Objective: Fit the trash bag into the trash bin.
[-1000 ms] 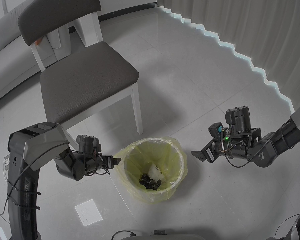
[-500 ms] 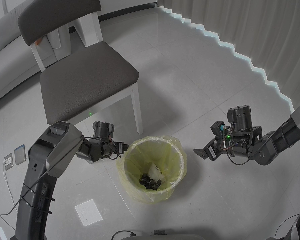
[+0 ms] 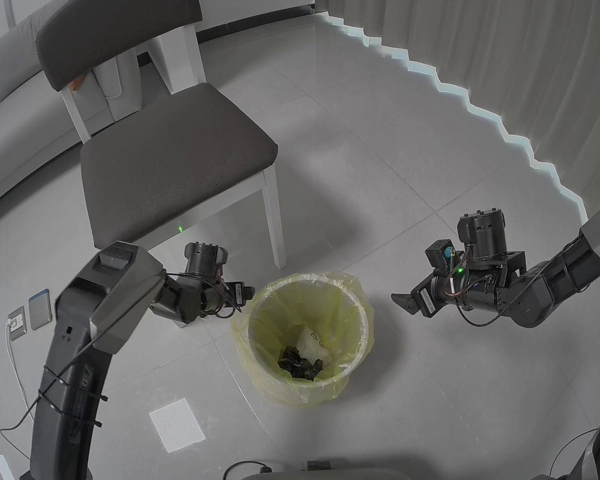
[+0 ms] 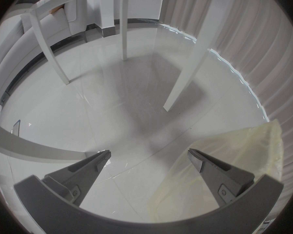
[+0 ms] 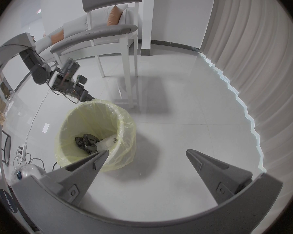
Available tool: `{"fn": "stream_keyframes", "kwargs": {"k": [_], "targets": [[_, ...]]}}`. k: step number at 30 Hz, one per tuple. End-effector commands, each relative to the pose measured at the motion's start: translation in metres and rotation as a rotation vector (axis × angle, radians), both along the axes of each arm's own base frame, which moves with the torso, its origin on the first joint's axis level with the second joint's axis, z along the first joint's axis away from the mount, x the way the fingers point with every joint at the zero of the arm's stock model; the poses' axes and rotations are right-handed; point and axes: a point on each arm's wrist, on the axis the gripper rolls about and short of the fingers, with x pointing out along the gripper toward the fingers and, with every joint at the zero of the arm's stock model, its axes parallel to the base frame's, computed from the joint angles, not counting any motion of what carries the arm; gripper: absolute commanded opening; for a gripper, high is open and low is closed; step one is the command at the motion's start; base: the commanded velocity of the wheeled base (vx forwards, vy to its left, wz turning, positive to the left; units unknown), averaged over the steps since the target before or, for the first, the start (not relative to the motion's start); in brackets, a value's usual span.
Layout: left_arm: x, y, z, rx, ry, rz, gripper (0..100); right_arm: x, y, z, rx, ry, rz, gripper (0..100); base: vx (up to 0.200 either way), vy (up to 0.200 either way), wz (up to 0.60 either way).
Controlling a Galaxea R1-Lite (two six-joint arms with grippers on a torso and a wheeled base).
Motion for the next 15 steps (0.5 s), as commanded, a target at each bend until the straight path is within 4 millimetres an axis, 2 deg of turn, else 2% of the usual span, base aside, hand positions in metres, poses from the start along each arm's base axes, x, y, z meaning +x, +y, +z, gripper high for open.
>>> {"fn": "stream_keyframes", "kwargs": {"k": [1,2,6,10,15], "targets": [[-0.044,0.042,0.096,-0.078,-0.148,0.042,100,-0.002,-0.008,0.015,0.039,-0.054,-0.032,100,0.0,0.0,0.0],[-0.047,0.044,0.1,-0.081,-0.154,0.04,100,-0.002,-0.008,0.017,0.045,-0.06,-0.034,100,0.0,0.0,0.0],[-0.087,0.051,0.135,-0.113,-0.191,0.003,100,-0.013,-0.014,0.036,0.08,-0.099,-0.059,100,0.0,0.0,0.0],[-0.14,0.052,0.162,-0.142,-0.226,-0.058,100,-0.028,-0.032,0.043,0.092,-0.101,-0.103,100,0.0,0.0,0.0],[-0.202,0.057,0.177,-0.171,-0.237,-0.133,100,-0.054,-0.056,0.044,0.103,-0.078,-0.161,100,0.0,0.0,0.0]]}}
